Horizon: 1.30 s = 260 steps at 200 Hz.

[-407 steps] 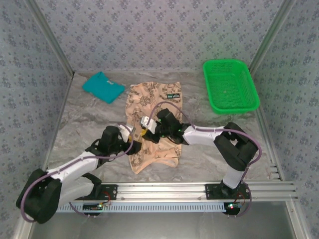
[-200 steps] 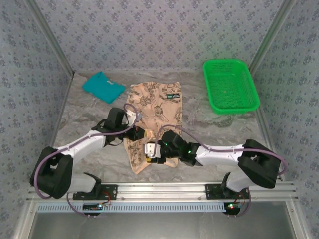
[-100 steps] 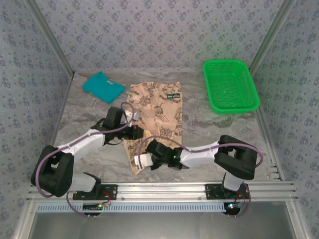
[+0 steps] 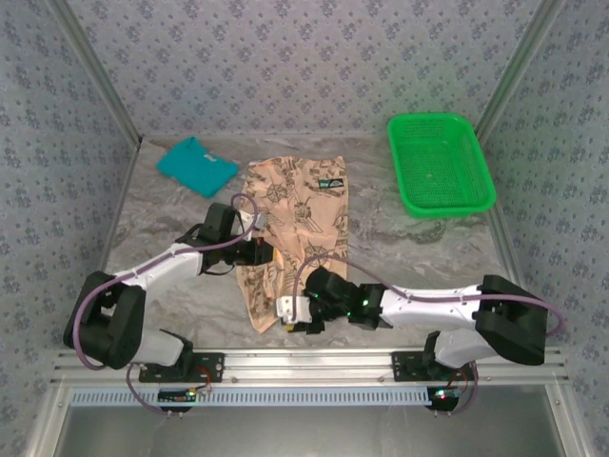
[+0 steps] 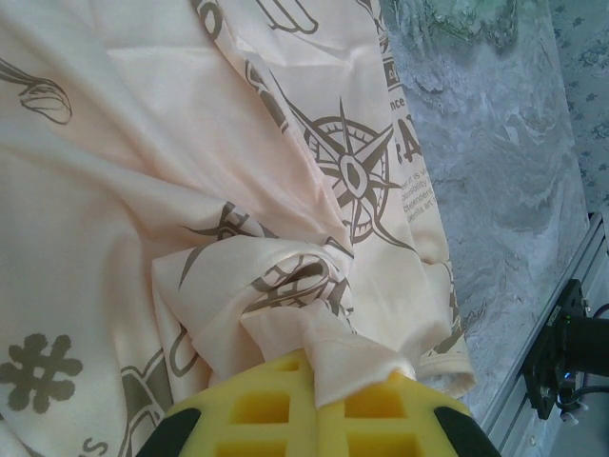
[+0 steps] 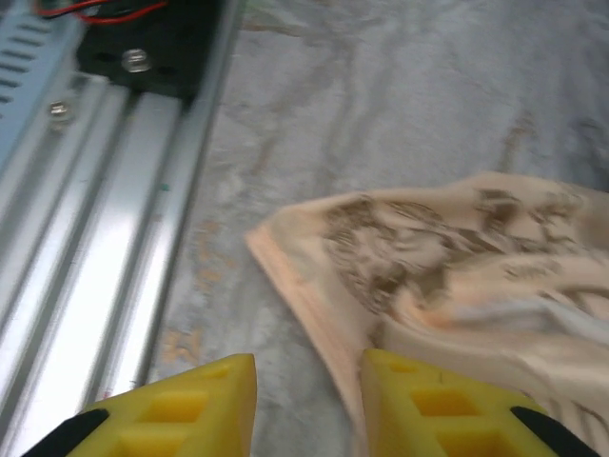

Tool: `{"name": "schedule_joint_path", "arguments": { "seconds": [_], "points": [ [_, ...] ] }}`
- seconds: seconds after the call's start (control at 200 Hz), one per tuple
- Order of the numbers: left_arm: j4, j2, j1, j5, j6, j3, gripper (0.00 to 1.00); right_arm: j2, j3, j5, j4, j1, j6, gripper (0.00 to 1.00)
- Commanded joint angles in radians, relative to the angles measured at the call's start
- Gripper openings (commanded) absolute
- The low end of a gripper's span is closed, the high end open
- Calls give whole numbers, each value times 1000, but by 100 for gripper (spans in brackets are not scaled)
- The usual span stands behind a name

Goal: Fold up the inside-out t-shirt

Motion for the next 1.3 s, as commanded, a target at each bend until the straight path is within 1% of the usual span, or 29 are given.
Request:
{"name": "schedule_joint_path", "arguments": {
  "seconds": [0.0, 0.155, 0.225, 0.315, 0.45, 0.565, 0.67, 0.755, 0.88, 0.954, 1.034, 1.149, 1.224, 1.294],
  "points": [
    [12, -24, 4, 3, 4, -3, 3, -29, -7, 3, 52, -50, 44, 39],
    [14, -50, 4, -2, -14, -23, 3, 71, 62, 60, 43, -58, -31, 41],
    [7, -59, 4, -13, -20, -29, 3, 116, 84, 59, 54, -54, -51, 42],
    [3, -58, 4, -15, -28, -31, 4, 164, 121, 71, 55, -18, -97, 43],
    [12, -49, 5, -12, -46, -34, 5, 247, 225, 121, -20, 19, -156, 43],
    [8, -47, 5, -15, -43, -35, 5, 334, 257, 146, -24, -8, -170, 43],
    [4, -45, 4, -11, -43, -32, 5, 377, 296, 133, -107, -20, -179, 43],
    [1, -47, 5, -11, -38, -29, 5, 372, 303, 69, -160, -22, -179, 41],
    [0, -51, 6, -19, -31, -30, 5, 329, 318, -33, -268, -3, -171, 29],
    [-2, -51, 6, -28, -24, -28, 5, 304, 344, -98, -358, 19, -159, 25],
    [-13, -46, 7, -42, -10, -21, 5, 295, 368, -144, -436, 57, -146, 25],
    [-33, -31, 9, -53, 8, -5, 5, 281, 383, -139, -499, 114, -136, 25],
    [-36, -23, 9, -51, 14, -1, 5, 255, 395, -121, -540, 123, -143, 26],
    [-39, -17, 9, -50, 20, -1, 5, 208, 406, -118, -561, 113, -155, 29]
  ]
}}
